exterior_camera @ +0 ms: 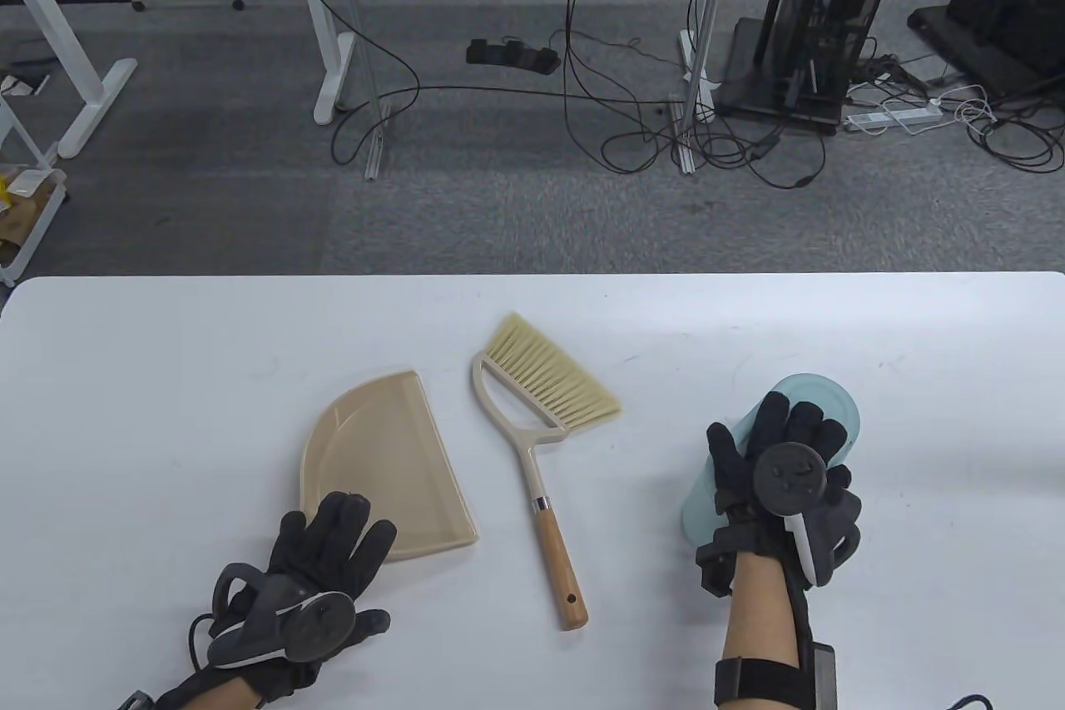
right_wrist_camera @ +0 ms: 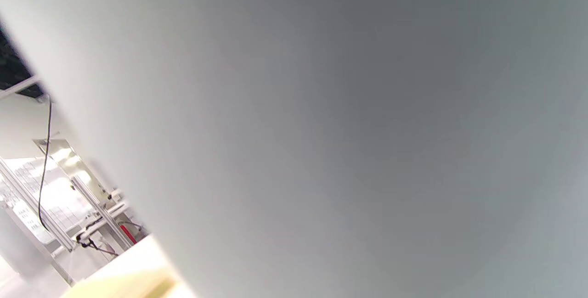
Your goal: Sweep raisins on the table into the desktop trash can
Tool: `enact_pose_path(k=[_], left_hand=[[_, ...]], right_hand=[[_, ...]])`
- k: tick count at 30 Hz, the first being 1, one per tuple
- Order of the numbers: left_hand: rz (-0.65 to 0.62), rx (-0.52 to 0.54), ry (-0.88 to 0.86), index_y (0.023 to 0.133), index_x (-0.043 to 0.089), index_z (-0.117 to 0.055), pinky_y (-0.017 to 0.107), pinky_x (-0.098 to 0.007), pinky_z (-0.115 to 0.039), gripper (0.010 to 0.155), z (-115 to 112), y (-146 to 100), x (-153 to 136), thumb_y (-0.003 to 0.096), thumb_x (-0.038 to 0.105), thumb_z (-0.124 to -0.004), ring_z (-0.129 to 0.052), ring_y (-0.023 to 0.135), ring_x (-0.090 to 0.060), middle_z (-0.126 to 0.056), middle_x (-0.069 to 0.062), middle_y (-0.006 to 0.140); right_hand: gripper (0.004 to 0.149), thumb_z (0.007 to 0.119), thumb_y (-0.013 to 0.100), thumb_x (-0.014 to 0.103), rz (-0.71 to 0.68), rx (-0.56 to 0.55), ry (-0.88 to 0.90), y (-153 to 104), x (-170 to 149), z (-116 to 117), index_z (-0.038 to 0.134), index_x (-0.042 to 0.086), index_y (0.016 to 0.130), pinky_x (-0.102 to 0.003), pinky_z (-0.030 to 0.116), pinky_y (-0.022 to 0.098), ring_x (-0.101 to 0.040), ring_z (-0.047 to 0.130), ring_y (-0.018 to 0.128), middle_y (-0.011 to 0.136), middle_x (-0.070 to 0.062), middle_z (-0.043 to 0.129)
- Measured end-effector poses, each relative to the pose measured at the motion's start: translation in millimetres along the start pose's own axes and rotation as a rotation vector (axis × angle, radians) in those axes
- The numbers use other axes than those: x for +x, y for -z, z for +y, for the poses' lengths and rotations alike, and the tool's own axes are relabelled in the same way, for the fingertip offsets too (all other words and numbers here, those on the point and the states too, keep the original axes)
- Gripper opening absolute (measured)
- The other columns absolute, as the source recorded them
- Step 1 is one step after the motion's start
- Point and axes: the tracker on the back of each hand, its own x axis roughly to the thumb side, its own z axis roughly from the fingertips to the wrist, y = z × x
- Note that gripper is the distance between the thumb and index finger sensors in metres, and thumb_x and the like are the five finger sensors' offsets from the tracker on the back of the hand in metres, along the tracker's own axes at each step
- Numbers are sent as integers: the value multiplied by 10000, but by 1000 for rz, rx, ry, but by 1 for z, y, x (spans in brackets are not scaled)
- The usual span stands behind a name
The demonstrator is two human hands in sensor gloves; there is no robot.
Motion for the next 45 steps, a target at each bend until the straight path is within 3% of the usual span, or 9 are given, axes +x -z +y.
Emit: enact_pose_path(k=[4, 7, 22, 23, 25, 27, 31, 37, 45], left_hand=[[-16, -14, 15, 1106, 309, -102, 740, -720, -320, 909, -3, 1, 3, 487, 694, -643, -129, 1152, -396, -5, -106, 1175], [-26, -19, 22, 1108, 313, -104, 740, -721, -320, 908, -3, 1, 5, 485, 697, -643, -132, 1154, -395, -10, -105, 1178], [-37, -27, 50, 1106, 316, -74, 741, -722, -315, 926, 0, 0, 11, 483, 701, -641, -121, 1155, -393, -3, -126, 1176], [-36, -20, 53, 1107, 317, -74, 741, -724, -315, 931, 3, 0, 11, 480, 703, -643, -119, 1156, -393, -2, -101, 1179], [-31, -3, 52, 1108, 318, -76, 743, -723, -314, 940, 6, 0, 11, 474, 707, -649, -118, 1157, -389, -5, -101, 1179], [-24, -2, 52, 1107, 318, -101, 744, -724, -310, 935, 8, 0, 11, 466, 714, -655, -111, 1158, -388, -1, -97, 1180], [-15, -6, 42, 1116, 314, -108, 743, -730, -301, 952, 9, 0, 9, 456, 727, -656, -96, 1159, -392, -1, -97, 1184], [29, -25, 25, 1121, 298, -123, 745, -727, -303, 952, 13, 0, 5, 455, 729, -650, -79, 1158, -390, 0, -96, 1184], [43, -4, 1, 1122, 298, -128, 743, -731, -290, 942, 17, -1, 1, 459, 724, -646, -75, 1157, -390, 0, -94, 1185]], right_hand=[[754, 640, 530, 681, 15, 5, -37, 2, 3, 1, 447, 302, 1154, -688, 194, 689, -363, 143, 1104, 1219, -58, 286], [749, 602, 543, 696, 20, 47, -98, 3, 6, 1, 407, 313, 1156, -694, 175, 685, -374, 104, 1101, 1220, -62, 251], [743, 626, 531, 660, 14, 5, -22, 2, 3, 3, 438, 301, 1153, -689, 172, 695, -366, 114, 1109, 1221, -66, 277], [754, 622, 523, 671, 9, -3, -20, 2, 2, 2, 423, 305, 1151, -685, 178, 694, -366, 146, 1105, 1219, -69, 281], [806, 569, 525, 699, -13, 3, -1, 0, 1, 0, 229, 317, 1148, -667, 89, 687, -367, 41, 1088, 1208, -64, 144], [830, 578, 516, 698, -28, -8, 26, -4, 3, -4, 181, 322, 1140, -654, 20, 668, -362, -22, 1068, 1193, -64, 79], [859, 569, 515, 710, -222, -23, -34, -26, 25, -4, 124, 314, 1133, -647, -5, 646, -357, -85, 1037, 1167, -62, -9], [877, 583, 519, 708, -550, 94, -69, -91, 73, 24, 110, 287, 1128, -658, 7, 634, -381, -76, 1026, 1159, -91, -15], [880, 604, 514, 686, -761, 279, -53, -156, 116, 61, 101, 299, 1124, -657, -12, 638, -369, -94, 1027, 1158, -78, -24]])
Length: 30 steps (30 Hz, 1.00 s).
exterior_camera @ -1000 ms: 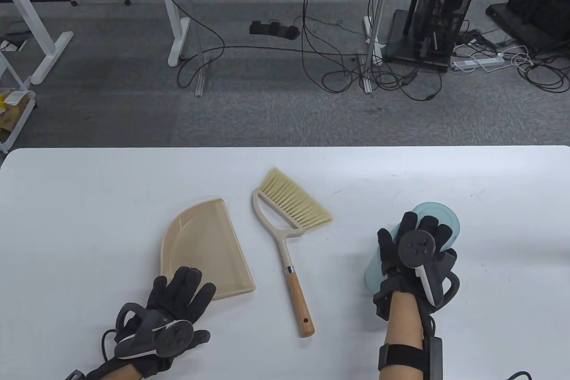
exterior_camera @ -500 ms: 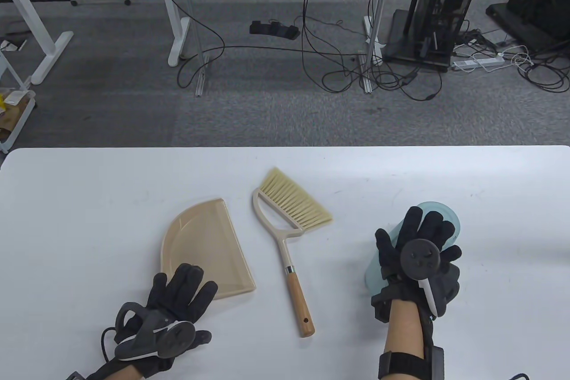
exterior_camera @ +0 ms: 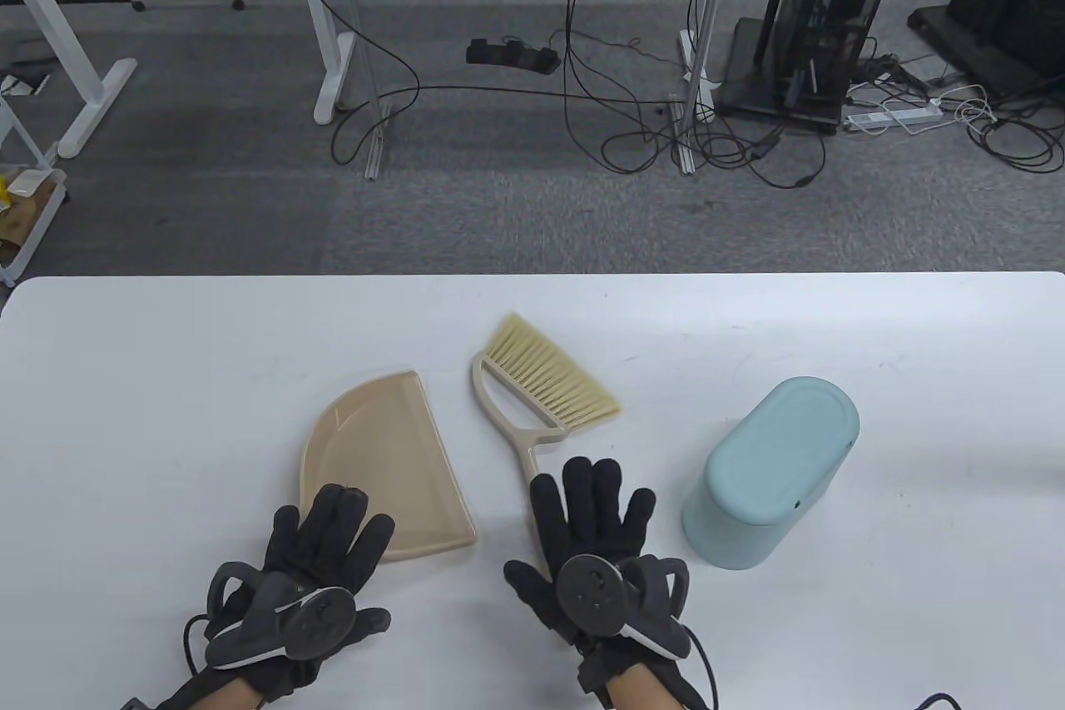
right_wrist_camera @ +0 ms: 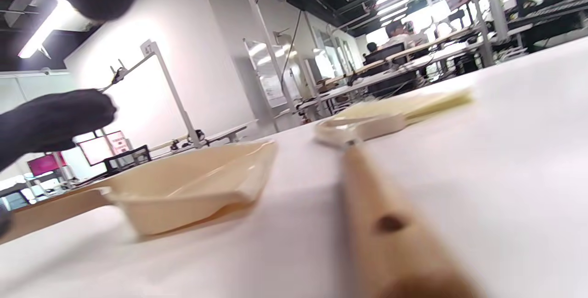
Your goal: Sweep raisins on the table into the desktop trash can
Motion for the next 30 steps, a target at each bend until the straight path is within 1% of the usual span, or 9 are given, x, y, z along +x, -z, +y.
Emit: enact_pose_path(k=[2, 4, 6, 7, 9, 14, 18, 24, 30], left_hand=[[2, 1, -7, 1122, 297, -129, 744, -731, -289, 938, 0, 0, -1, 463, 722, -644, -75, 1157, -388, -2, -94, 1185], [1, -10, -16, 1122, 296, -132, 743, -730, -290, 937, -3, 0, -2, 463, 721, -643, -75, 1157, -389, -4, -95, 1185], [6, -24, -8, 1122, 295, -133, 743, -730, -288, 933, -5, 0, -2, 465, 719, -641, -73, 1156, -389, -3, -94, 1184], [8, -24, -6, 1122, 295, -132, 744, -730, -288, 933, -5, 0, -2, 465, 719, -641, -71, 1156, -388, 0, -95, 1184], [11, -22, -11, 1122, 294, -131, 743, -730, -285, 933, -5, 0, -3, 465, 718, -640, -67, 1155, -389, 2, -93, 1183], [31, -11, -19, 1121, 293, -132, 744, -730, -279, 933, -3, 0, -7, 464, 717, -642, -60, 1154, -385, 4, -92, 1182], [35, -24, -29, 1122, 291, -137, 744, -728, -283, 933, -7, 0, -9, 463, 716, -643, -65, 1153, -387, 1, -92, 1182], [33, -45, -20, 1121, 289, -139, 743, -727, -286, 930, -9, -1, -8, 464, 714, -641, -66, 1152, -387, 0, -92, 1181], [40, -44, -35, 1121, 287, -140, 743, -727, -284, 931, -8, -1, -9, 464, 713, -642, -64, 1151, -387, 0, -93, 1180]], right_hand=[[873, 603, 520, 681, -30, 41, 8, -1, 9, 9, 96, 303, 1121, -655, -24, 634, -365, -111, 1023, 1155, -76, -38], [869, 615, 522, 671, -43, 62, -29, -1, 12, 19, 97, 303, 1116, -649, -37, 631, -345, -125, 1018, 1146, -58, -52], [870, 619, 525, 665, -45, 145, -78, -1, 11, 29, 91, 299, 1112, -643, -51, 626, -333, -139, 1011, 1138, -46, -63], [872, 603, 534, 672, -49, 203, -106, -3, 10, 35, 60, 304, 1108, -642, -62, 620, -330, -163, 1002, 1131, -42, -91], [872, 601, 537, 671, -57, 238, -119, -3, 8, 40, 49, 307, 1106, -640, -71, 615, -324, -174, 999, 1128, -37, -99], [858, 612, 541, 651, -36, 216, -37, -3, 1, 36, 63, 307, 1104, -633, -83, 609, -318, -172, 999, 1130, -35, -88], [867, 604, 541, 657, -40, 216, -45, -4, 1, 36, 42, 310, 1102, -633, -82, 607, -320, -178, 996, 1127, -36, -98], [863, 605, 536, 659, -36, 184, -41, -5, 1, 33, 50, 313, 1099, -633, -79, 607, -324, -169, 998, 1129, -39, -90], [864, 603, 535, 658, -31, 188, -49, -5, 1, 32, 46, 311, 1097, -634, -76, 604, -328, -167, 995, 1127, -42, -90]])
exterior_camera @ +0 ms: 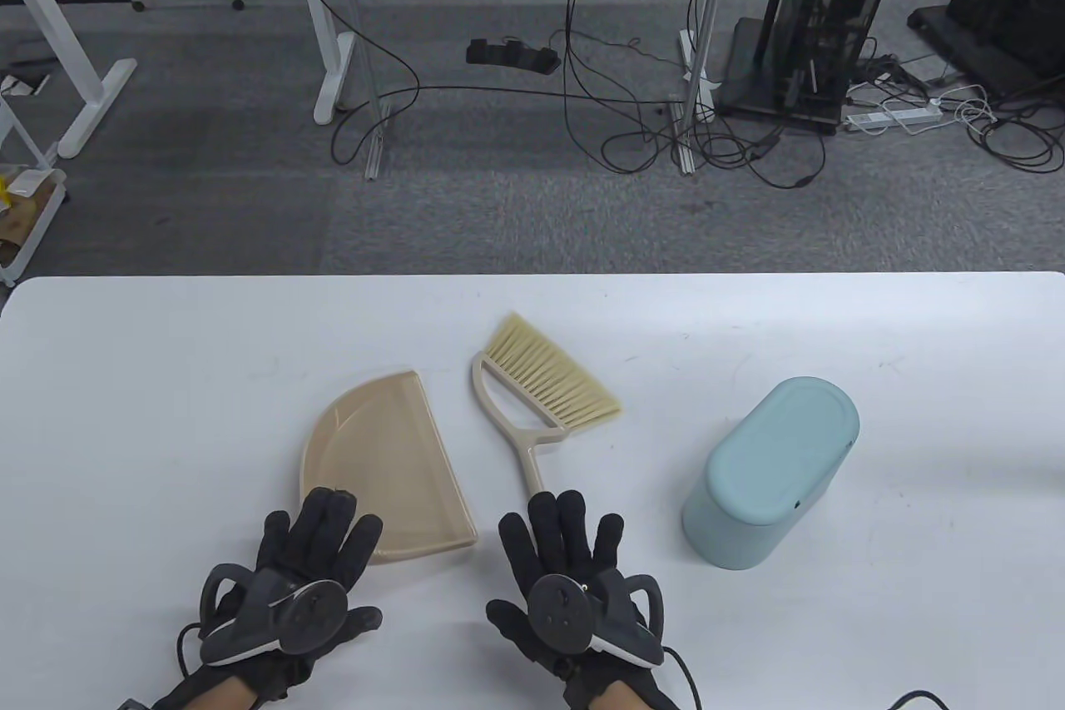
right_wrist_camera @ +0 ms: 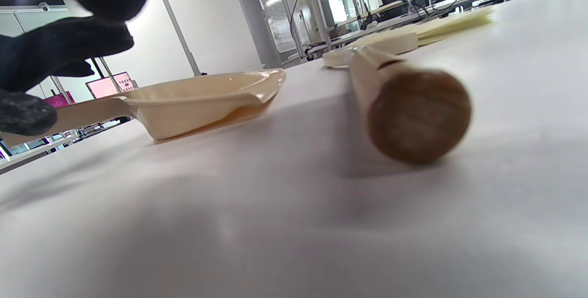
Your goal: Sweep raisins on the table into the desktop trash can
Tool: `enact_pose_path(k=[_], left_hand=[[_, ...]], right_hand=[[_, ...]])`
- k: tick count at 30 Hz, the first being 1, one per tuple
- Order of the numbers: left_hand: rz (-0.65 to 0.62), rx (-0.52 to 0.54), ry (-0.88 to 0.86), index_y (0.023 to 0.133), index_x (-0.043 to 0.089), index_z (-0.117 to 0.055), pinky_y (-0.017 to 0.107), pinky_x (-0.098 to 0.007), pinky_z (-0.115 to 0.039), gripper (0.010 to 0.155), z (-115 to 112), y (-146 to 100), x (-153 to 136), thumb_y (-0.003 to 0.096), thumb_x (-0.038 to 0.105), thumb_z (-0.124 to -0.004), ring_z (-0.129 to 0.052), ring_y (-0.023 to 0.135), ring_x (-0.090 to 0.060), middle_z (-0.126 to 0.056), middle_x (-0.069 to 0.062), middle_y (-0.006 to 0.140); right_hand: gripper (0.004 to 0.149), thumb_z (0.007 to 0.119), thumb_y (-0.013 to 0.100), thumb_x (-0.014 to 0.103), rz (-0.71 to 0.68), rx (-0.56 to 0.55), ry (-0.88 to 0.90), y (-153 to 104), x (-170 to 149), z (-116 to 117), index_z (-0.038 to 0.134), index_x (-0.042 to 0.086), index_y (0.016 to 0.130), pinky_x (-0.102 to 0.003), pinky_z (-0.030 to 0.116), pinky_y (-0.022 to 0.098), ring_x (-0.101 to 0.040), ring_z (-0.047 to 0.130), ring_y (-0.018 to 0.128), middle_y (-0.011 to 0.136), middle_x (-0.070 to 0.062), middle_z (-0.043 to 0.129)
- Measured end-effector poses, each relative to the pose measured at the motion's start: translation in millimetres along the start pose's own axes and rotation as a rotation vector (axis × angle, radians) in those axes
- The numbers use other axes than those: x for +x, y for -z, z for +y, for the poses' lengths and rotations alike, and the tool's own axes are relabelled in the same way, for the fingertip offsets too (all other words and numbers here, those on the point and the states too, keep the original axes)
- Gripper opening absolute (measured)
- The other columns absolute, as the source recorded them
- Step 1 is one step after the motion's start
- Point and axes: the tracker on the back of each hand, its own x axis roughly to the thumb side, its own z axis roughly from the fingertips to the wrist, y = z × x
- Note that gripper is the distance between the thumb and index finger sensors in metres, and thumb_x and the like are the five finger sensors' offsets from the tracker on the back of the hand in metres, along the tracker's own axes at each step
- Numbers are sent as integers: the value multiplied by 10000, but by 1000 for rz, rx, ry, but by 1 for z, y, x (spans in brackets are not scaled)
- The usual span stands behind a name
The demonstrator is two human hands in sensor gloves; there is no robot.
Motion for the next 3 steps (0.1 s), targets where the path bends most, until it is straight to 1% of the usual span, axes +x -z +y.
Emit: enact_pose_path(k=[3], left_hand=[[10, -3, 1, 1120, 288, -140, 745, -725, -283, 928, 0, 0, -1, 465, 711, -642, -63, 1151, -384, 2, -90, 1179]], right_hand=[[866, 602, 535, 659, 2, -4, -2, 0, 0, -1, 42, 311, 1097, -634, -74, 605, -329, -164, 996, 1128, -45, -87]])
